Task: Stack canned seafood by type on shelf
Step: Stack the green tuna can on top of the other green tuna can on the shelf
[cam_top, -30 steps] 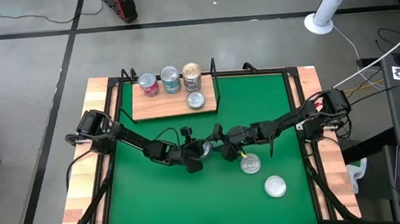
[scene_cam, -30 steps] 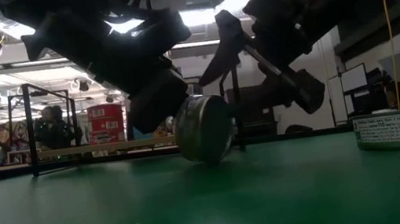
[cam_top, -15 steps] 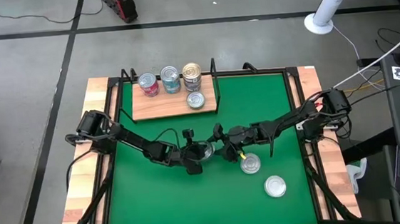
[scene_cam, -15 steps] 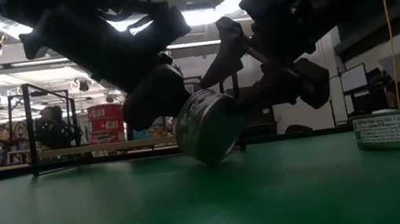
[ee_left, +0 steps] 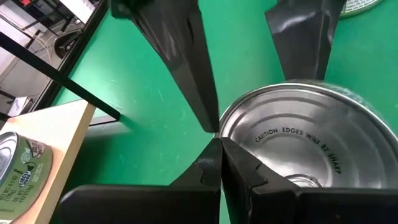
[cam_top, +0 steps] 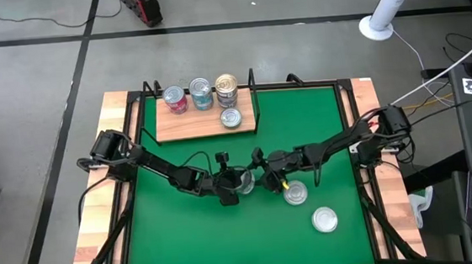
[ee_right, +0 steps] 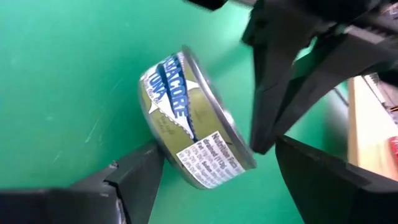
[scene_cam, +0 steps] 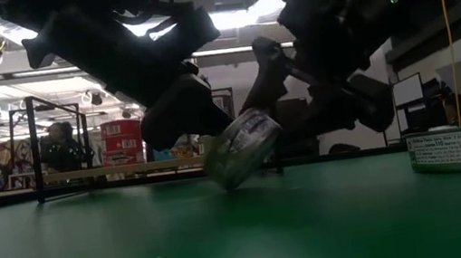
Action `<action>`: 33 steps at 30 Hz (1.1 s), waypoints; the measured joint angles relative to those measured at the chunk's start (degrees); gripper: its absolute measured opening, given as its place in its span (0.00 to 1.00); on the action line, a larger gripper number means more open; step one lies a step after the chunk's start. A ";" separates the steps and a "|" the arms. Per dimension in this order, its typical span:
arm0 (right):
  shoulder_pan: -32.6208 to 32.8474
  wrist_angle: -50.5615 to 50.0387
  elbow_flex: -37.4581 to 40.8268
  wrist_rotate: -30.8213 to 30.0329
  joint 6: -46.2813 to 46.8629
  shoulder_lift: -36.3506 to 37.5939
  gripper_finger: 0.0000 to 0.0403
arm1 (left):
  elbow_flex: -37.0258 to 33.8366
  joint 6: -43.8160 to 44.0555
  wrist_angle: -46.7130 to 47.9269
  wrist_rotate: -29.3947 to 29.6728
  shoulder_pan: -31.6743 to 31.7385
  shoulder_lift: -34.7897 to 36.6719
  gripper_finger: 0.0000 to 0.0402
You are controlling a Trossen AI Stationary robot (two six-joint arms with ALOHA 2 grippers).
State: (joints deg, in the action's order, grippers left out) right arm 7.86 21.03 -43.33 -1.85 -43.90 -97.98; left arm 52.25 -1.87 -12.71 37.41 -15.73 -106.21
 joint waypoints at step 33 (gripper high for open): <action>-0.02 0.32 -0.02 -0.11 3.49 -1.37 0.56 | 5.60 1.40 0.77 -0.01 -4.06 0.04 0.01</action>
State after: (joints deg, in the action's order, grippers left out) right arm 7.84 21.35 -43.35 -1.96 -40.40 -99.35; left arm 57.85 -0.46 -11.94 37.40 -19.78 -106.17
